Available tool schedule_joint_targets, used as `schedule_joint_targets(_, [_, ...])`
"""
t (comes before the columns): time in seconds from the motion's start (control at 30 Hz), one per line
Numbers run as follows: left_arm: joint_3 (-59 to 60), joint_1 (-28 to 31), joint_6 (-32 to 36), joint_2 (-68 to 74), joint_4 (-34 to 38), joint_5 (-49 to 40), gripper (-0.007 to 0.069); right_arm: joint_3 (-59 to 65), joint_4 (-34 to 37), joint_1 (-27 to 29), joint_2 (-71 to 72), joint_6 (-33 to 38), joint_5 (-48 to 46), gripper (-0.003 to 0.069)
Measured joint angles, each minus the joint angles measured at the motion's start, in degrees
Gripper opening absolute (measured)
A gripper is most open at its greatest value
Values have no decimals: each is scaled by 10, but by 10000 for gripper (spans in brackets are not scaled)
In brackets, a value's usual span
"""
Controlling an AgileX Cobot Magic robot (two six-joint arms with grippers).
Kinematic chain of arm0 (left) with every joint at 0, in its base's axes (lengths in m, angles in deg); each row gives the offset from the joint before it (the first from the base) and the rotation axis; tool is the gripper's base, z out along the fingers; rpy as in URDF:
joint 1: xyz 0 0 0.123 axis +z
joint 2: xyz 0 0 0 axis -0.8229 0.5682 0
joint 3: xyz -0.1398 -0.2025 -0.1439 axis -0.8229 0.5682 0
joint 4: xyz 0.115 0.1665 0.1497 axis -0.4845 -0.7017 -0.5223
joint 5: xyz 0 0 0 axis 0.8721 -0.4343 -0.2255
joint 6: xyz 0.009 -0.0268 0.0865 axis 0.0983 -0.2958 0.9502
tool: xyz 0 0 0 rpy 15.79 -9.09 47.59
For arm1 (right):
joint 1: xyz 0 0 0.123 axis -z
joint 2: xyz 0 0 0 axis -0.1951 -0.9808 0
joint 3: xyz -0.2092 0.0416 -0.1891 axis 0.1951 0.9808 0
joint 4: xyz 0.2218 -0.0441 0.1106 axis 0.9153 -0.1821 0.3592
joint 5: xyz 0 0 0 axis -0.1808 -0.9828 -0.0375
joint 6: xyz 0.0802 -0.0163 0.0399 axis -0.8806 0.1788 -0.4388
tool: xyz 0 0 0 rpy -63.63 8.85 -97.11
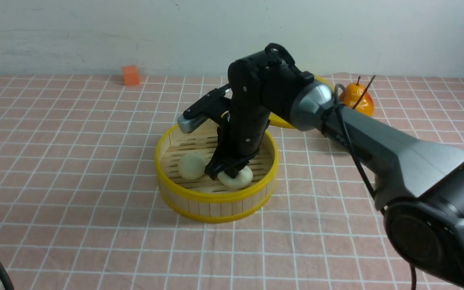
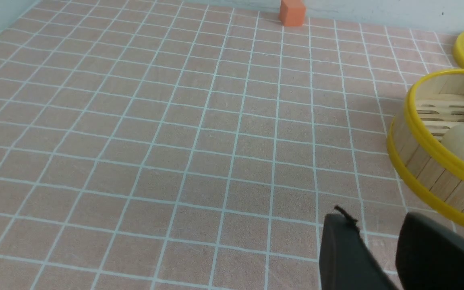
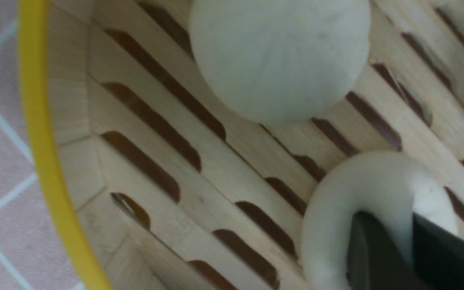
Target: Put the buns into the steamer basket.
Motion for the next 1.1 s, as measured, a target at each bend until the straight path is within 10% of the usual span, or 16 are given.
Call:
schedule_joint_targets(0.23, [0, 0, 0, 0, 0, -1, 206, 6, 14, 0, 36, -26, -10, 464])
schedule_joint_targets(0.5, [0, 0, 0, 0, 0, -1, 216, 18, -7, 0, 233, -48, -21, 566])
schedule_joint_targets(0.67, [0, 0, 0, 0, 0, -1, 217, 81, -52, 0, 400, -67, -24, 448])
schedule_joint_targets(0.93, [0, 0, 0, 0, 0, -1, 229, 419, -116, 0, 624, -112, -23, 20])
schedule_joint_targets(1.1, [0, 0, 0, 0, 0, -1, 234, 645, -119, 0, 729, -161, 78, -20])
